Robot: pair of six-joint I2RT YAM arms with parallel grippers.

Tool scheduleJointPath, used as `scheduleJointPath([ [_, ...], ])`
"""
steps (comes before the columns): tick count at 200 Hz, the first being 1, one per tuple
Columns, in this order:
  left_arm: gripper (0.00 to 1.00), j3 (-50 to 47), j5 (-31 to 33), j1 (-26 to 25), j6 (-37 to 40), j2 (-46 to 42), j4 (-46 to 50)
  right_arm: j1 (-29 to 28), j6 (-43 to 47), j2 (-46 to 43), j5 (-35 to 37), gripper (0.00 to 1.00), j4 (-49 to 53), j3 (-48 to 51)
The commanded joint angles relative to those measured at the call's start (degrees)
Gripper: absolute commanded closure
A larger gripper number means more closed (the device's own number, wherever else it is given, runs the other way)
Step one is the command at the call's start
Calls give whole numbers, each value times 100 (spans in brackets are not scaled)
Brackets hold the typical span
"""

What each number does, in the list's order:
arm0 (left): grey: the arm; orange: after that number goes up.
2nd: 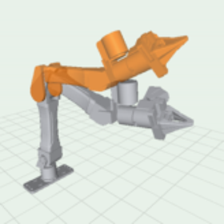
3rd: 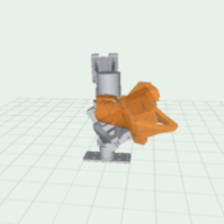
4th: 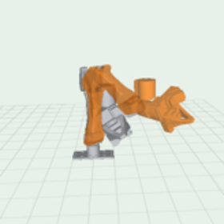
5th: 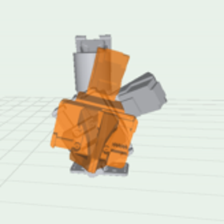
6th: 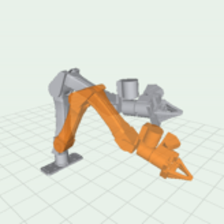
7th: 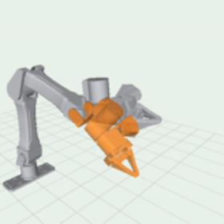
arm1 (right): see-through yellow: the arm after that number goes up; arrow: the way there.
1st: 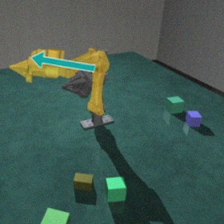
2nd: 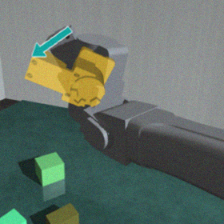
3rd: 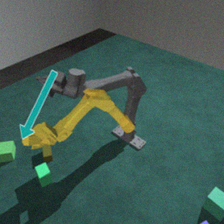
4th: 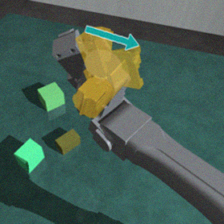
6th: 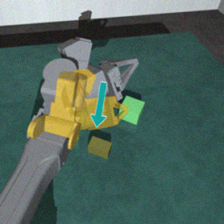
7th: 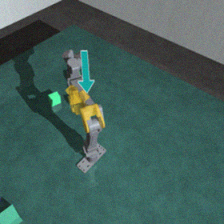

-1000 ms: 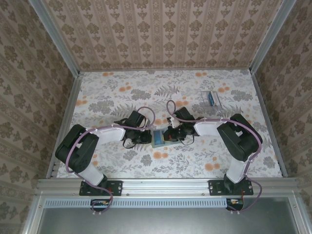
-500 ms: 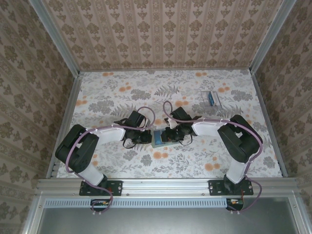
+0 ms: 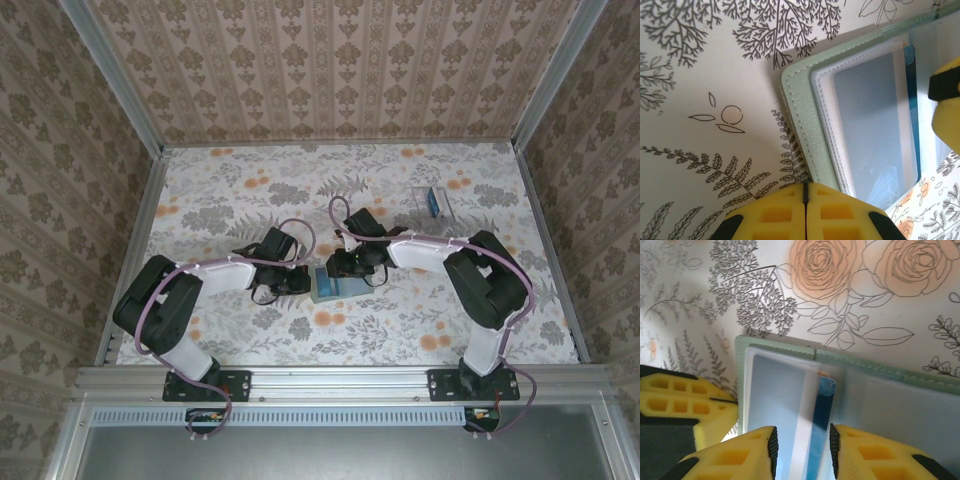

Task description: Put the credit cards into the card holder

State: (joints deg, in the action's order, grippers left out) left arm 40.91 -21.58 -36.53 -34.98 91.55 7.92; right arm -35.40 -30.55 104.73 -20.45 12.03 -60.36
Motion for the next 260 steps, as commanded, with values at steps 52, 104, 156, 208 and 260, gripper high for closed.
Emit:
scheduleJointPath([
  [52,94,-198,80,67,-128,250,-124,-105,43,297,-549,67,-267,-96],
  [104,94,-125,86,100,-72,289,-59,-134,473,31,-797,68,-512,150],
  [156,93,-126,144,129,-39,105,59,14,686,-512,-389,66,-292,321],
  [208,89,-162,220,155,28,-75,174,354,584,-1418,638,60,305,613],
  [260,87,-198,213,155,18,-76,66,245,-11,-1780,549,53,-73,1705],
])
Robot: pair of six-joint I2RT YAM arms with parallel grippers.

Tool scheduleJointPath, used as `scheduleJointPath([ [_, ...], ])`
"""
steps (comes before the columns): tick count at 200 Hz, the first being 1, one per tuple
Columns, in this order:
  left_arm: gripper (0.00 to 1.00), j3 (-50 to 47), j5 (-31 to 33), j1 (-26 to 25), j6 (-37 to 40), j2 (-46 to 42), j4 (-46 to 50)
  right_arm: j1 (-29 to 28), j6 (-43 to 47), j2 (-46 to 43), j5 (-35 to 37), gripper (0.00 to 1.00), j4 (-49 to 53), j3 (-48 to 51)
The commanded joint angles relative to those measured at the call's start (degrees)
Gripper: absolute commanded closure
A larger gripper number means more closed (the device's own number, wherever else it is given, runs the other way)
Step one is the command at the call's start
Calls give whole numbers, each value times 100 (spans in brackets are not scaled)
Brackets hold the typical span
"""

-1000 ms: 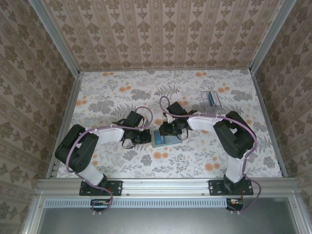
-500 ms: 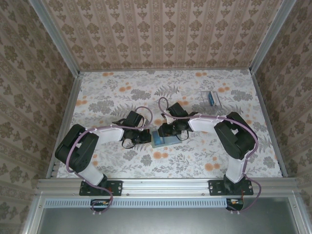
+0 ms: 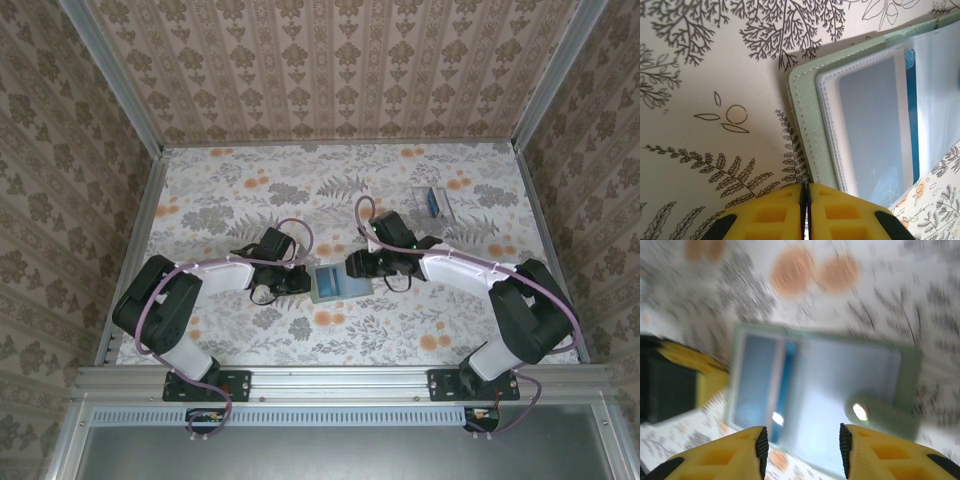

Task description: Put the credit cards into the card holder

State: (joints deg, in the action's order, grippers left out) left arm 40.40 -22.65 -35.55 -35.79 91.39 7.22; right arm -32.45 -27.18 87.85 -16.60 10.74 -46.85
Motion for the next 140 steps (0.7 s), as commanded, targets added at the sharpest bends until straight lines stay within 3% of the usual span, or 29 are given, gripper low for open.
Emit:
scheduleJointPath([
  [1,87,-147,313,57,99,-52,129,-51,-362,-84,161,53,40,362],
  [38,87,-33,215,57,168,72,161,-129,-481,206,173,53,-162,434],
  [75,87,-80,242,57,155,12,165,-240,-401,397,144,60,-126,246],
  [140,87,-182,253,48,91,-89,108,-289,-368,629,38,60,-193,54],
])
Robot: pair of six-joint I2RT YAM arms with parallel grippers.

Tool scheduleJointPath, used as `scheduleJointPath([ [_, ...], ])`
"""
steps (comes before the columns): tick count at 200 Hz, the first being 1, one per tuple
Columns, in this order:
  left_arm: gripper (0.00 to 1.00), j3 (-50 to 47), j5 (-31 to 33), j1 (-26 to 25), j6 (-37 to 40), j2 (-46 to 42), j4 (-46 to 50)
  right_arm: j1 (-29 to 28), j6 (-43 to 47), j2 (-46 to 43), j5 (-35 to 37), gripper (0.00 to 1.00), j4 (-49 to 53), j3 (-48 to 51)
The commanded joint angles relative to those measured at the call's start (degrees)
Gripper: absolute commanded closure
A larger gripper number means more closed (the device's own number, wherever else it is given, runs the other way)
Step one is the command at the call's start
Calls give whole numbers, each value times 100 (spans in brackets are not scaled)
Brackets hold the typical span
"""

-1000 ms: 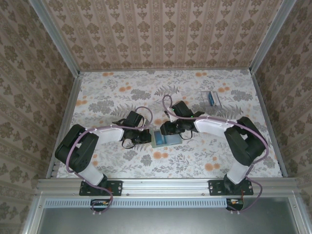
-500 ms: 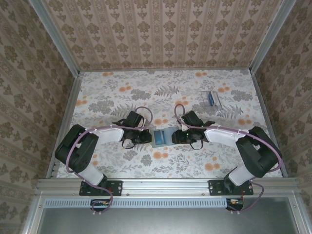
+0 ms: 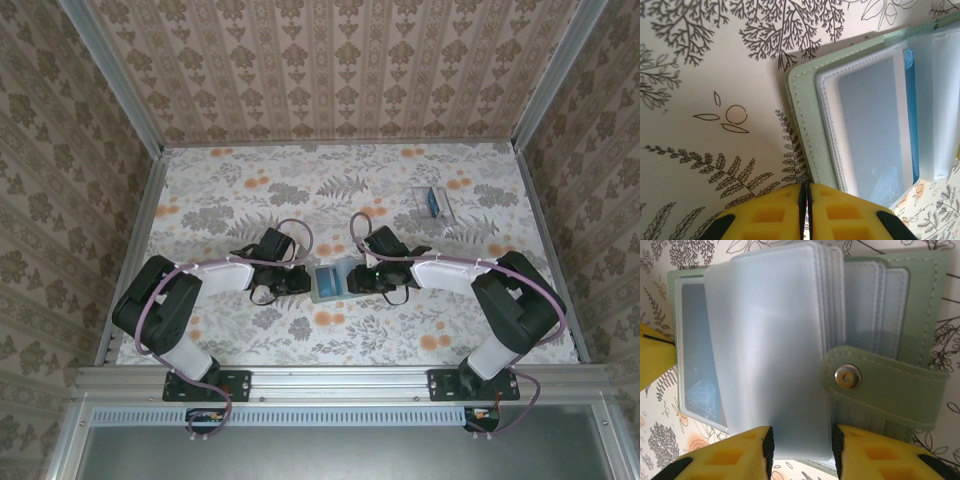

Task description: Put the credit cards into the card holder

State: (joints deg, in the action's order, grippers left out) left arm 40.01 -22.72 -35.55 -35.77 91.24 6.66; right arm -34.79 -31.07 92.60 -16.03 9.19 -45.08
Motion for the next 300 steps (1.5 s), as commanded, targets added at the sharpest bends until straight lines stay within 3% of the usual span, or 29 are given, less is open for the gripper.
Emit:
scheduleJointPath([
  [1,87,-147,259,48,88,-68,167,-55,17,154,-25,60,-43,-124],
  [31,87,-116,259,48,105,-65,187,-73,-17,78,-83,60,-110,-180],
  [70,87,-112,246,40,124,-77,195,-77,65,-8,-83,76,-14,-241],
  [150,87,-82,294,13,105,-93,249,-72,197,-214,-277,91,-48,-202],
  [194,87,-28,312,-3,123,-40,275,-72,223,-126,-685,77,-341,-199],
  [300,87,-28,312,-22,124,-51,293,-81,188,-198,-1318,66,-1067,-89],
])
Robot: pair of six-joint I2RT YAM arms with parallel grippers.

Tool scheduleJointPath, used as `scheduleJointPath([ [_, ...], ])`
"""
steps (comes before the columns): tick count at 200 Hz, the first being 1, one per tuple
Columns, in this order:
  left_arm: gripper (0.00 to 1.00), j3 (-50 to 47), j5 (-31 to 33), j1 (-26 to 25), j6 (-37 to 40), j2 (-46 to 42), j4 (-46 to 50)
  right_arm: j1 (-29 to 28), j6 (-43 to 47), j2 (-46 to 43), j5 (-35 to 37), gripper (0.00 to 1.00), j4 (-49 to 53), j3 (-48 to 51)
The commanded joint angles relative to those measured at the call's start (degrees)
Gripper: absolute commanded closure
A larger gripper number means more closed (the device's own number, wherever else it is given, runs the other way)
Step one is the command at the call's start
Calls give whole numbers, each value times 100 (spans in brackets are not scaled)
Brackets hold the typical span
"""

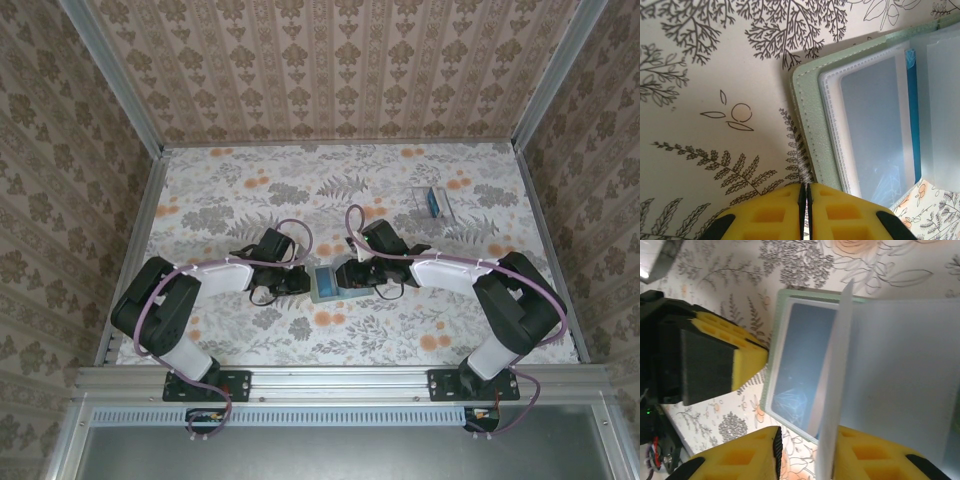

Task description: Put the credit cards into the card holder

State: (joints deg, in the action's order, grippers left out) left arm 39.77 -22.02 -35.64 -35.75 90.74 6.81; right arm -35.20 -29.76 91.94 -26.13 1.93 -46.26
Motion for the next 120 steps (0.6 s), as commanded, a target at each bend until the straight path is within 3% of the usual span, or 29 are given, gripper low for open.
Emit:
scheduleJointPath([
  [1,87,-4,242,-13,121,-2,277,-40,57,-124,-311,66,-346,29],
  [41,86,-12,133,70,138,-111,203,-86,23,175,-1020,63,-892,-42],
  [83,85,-82,-95,361,143,-277,189,-207,66,395,-1318,64,-1010,-227],
  [103,84,-92,-134,385,120,-384,198,-125,194,77,-1026,64,-912,-195],
  [112,83,-83,-161,386,95,-428,189,-93,405,-113,-575,65,-495,-287],
  [120,82,-84,-178,387,94,-460,190,-92,751,-372,287,64,168,-456],
])
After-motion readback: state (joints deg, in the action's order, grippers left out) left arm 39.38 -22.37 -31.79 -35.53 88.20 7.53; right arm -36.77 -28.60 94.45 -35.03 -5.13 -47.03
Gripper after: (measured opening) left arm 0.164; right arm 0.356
